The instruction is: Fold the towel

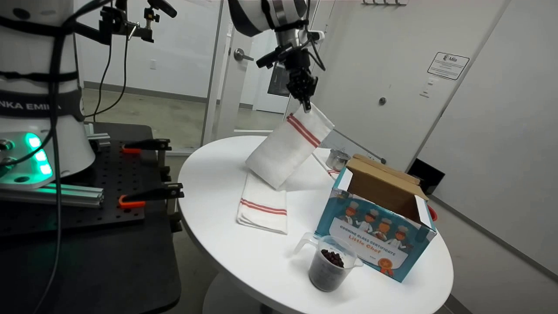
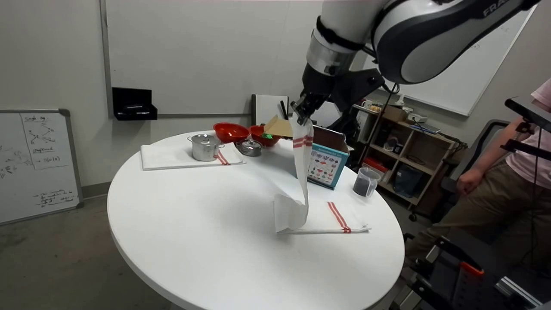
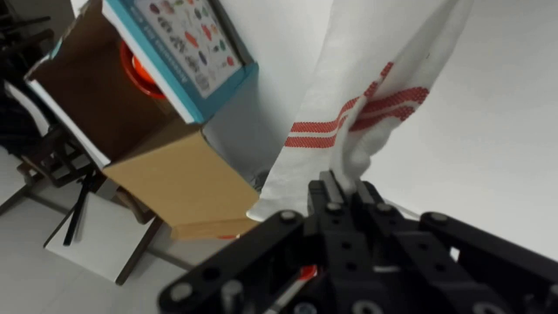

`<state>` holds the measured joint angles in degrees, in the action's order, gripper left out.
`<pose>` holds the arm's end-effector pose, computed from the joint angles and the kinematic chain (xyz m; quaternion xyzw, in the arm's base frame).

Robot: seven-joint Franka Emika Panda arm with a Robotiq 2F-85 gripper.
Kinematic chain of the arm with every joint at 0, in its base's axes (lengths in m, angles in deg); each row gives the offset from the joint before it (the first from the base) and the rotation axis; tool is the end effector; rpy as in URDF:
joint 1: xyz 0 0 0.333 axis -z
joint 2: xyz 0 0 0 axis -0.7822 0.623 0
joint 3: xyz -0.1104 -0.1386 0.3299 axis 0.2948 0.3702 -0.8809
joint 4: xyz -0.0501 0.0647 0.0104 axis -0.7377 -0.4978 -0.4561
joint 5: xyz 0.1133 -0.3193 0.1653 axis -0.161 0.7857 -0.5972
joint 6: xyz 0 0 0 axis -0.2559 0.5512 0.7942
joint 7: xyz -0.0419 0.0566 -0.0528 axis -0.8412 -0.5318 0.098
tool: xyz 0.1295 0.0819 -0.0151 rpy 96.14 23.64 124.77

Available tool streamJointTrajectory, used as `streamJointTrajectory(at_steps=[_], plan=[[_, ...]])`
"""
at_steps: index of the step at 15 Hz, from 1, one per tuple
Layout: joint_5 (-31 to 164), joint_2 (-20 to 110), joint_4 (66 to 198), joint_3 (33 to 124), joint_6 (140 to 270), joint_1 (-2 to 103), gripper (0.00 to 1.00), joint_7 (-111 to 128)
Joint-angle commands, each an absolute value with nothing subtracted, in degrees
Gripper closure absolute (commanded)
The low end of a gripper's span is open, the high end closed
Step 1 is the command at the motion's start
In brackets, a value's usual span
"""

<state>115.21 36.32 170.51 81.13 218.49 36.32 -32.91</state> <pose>0.5466 0.0782 0.3339 0.9601 0.0454 0.1867 0.2032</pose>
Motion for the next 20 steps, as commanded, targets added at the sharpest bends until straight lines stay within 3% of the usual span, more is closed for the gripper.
streamJointTrajectory(at_steps=[1,6,20], plan=[[117.6,34.6,164.8,74.9,210.7,37.0,0.98,-30.7],[117.7,39.2,156.3,70.2,205.7,37.8,0.98,-24.2],[117.0,50.8,163.3,75.1,227.6,45.8,0.98,-28.0]])
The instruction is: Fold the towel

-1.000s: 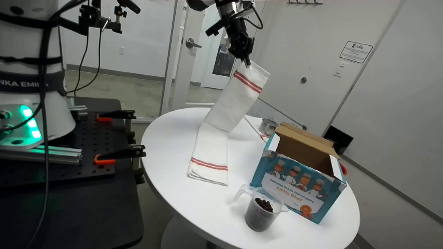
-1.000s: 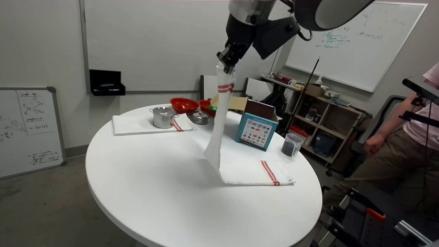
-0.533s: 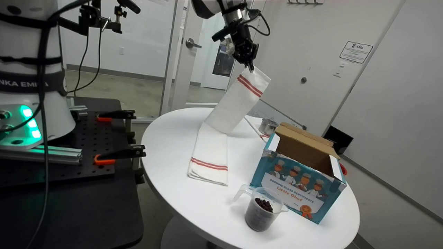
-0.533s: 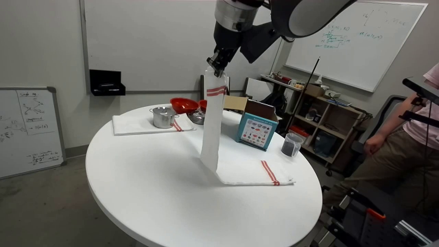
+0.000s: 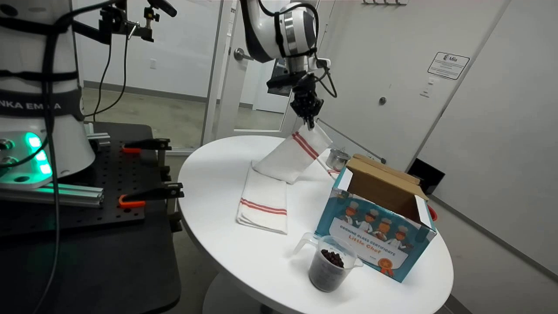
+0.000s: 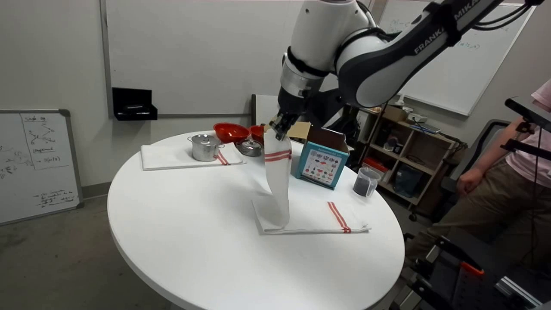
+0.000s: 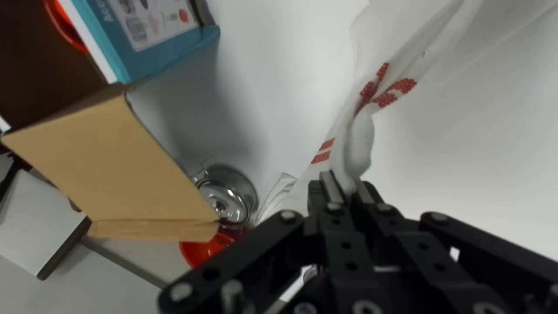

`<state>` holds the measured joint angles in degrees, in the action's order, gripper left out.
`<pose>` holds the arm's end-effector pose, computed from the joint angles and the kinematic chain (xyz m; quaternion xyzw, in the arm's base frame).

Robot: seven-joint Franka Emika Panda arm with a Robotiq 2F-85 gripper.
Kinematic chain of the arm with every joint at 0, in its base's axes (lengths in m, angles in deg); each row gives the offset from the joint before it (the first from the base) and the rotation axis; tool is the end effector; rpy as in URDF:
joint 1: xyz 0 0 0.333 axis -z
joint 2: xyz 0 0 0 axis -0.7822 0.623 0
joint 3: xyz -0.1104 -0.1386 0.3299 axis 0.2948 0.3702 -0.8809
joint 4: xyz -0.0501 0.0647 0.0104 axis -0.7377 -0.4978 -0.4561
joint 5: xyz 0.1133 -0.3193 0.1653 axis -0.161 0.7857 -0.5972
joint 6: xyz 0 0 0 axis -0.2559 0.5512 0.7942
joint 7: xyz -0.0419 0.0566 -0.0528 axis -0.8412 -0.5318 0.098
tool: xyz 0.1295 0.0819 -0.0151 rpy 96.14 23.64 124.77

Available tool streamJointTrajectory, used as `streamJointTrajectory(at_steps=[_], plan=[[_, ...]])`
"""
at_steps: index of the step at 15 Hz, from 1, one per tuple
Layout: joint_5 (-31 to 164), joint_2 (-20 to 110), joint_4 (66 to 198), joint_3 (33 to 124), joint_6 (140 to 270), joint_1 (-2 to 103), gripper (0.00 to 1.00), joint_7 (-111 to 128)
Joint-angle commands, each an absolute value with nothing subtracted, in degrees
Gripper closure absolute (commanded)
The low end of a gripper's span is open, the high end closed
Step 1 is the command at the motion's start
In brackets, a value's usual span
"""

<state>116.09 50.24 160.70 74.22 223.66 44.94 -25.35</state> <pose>0.6102 0.0812 0.2675 0.9619 0.1182 0.1663 0.1822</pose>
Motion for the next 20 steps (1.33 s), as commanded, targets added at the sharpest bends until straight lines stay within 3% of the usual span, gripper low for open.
streamJointTrajectory(at_steps=[1,12,20], plan=[[117.5,51.2,164.0,75.5,228.6,46.0,0.98,-29.1],[118.8,47.9,179.3,83.6,236.0,44.9,0.98,-59.1],[122.0,30.4,191.4,87.0,221.6,43.7,0.98,-64.0]])
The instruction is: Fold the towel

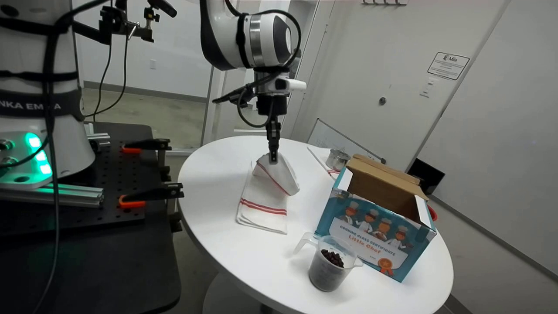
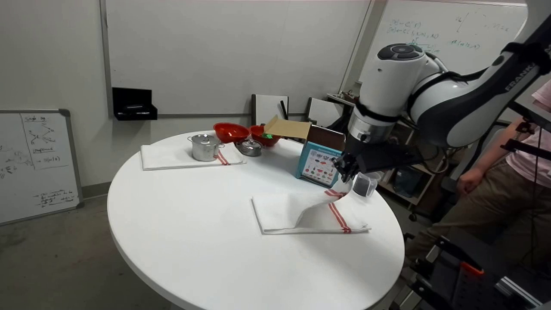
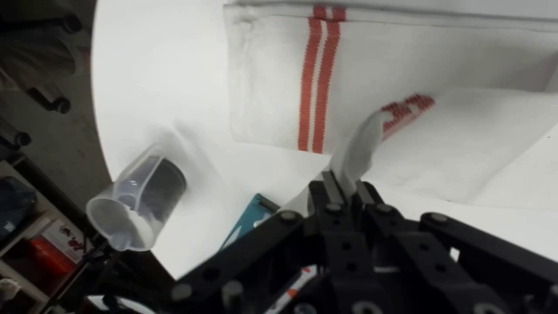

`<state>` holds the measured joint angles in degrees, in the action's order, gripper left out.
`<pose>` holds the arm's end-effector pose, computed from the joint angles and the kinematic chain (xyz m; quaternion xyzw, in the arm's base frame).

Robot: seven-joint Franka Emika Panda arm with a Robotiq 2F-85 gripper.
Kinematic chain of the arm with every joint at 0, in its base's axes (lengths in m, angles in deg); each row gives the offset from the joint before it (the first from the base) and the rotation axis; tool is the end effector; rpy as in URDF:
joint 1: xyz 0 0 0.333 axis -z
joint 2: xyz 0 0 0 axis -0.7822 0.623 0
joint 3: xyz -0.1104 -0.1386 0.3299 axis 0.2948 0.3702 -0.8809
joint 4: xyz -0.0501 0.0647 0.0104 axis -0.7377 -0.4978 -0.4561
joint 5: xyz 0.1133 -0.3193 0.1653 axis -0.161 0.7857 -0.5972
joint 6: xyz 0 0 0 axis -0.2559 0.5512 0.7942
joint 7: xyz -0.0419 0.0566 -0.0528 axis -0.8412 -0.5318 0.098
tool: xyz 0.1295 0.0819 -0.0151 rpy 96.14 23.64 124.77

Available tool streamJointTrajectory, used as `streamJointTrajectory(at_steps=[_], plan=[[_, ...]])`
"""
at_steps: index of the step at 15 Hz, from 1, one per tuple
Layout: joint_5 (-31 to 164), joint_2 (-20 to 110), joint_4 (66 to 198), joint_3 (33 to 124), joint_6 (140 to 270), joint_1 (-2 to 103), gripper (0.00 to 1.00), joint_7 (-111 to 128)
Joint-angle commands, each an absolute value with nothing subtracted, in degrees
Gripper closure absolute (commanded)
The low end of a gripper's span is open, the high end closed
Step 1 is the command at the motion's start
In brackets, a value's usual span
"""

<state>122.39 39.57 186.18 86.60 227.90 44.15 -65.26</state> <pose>0.4475 -0.0201 0.2174 0.9505 -0.2337 0.1173 0.1679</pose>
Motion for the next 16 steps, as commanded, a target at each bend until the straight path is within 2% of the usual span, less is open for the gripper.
streamJointTrajectory(at_steps=[1,2,7,11,16], plan=[[119.5,30.1,190.2,86.2,218.8,43.8,0.98,-61.4],[117.9,30.1,188.8,82.7,216.4,46.7,0.98,-59.1],[109.3,37.0,179.7,78.6,213.3,48.5,0.98,-43.0],[106.0,45.7,172.6,77.9,216.8,49.1,0.98,-33.9],[98.4,54.3,171.2,79.6,221.9,50.4,0.98,-27.8]])
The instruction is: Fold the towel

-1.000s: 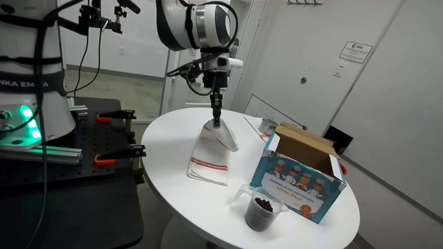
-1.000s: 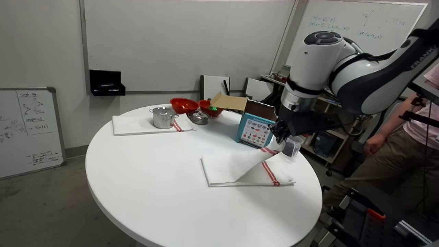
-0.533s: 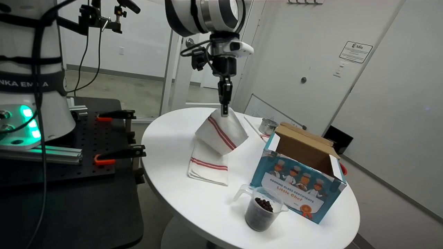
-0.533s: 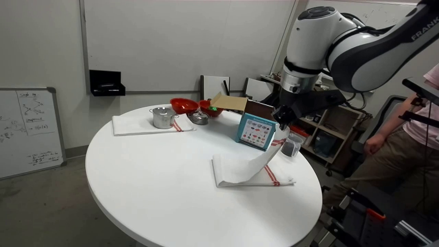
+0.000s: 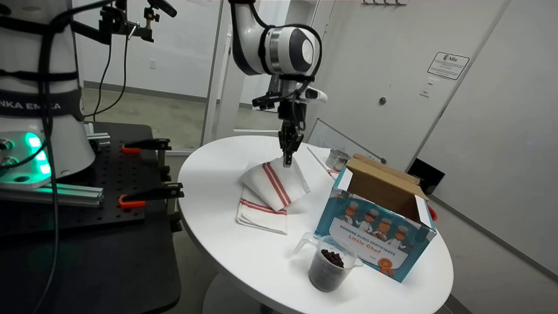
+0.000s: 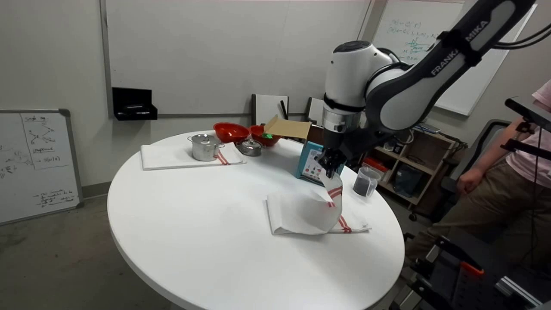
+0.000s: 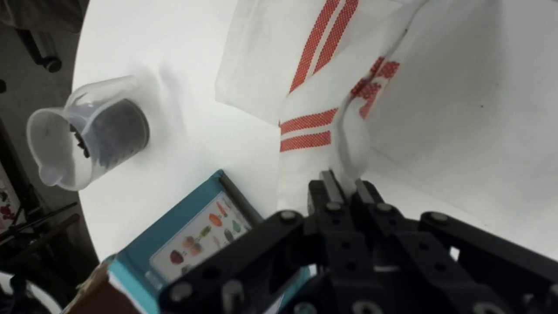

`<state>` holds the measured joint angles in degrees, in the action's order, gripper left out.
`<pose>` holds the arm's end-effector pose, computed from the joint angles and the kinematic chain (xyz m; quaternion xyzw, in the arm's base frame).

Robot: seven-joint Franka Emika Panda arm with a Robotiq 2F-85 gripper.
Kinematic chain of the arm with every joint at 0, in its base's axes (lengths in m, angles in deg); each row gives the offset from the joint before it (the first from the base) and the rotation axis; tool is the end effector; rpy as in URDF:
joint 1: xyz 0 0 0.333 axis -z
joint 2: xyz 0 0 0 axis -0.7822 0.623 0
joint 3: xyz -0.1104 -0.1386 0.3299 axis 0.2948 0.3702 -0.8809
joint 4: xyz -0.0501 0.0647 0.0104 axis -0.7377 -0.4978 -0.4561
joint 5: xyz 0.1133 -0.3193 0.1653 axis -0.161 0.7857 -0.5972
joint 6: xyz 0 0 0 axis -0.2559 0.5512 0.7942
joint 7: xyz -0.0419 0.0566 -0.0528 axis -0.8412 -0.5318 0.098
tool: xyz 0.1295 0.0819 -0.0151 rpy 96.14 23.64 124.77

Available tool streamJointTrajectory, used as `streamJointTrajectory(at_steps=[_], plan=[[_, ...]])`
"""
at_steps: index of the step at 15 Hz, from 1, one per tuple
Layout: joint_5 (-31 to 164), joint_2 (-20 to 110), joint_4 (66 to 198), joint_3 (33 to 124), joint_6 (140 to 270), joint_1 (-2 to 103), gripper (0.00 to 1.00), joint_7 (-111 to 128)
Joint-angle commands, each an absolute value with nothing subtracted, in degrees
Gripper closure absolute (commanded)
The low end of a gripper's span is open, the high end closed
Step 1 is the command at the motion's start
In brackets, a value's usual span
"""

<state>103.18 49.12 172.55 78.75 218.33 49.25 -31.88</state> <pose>0.5211 -0.0233 0.1996 0.9778 -0.1007 0.0207 0.1827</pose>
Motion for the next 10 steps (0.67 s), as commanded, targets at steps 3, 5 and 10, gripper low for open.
streamJointTrajectory(at_steps=[3,5,10], plan=[[92.9,57.9,174.7,81.2,232.2,50.6,0.98,-27.5],[91.5,57.5,174.3,84.1,230.4,46.8,0.93,-26.5],[89.8,58.6,174.5,84.4,232.1,46.7,0.98,-26.0]])
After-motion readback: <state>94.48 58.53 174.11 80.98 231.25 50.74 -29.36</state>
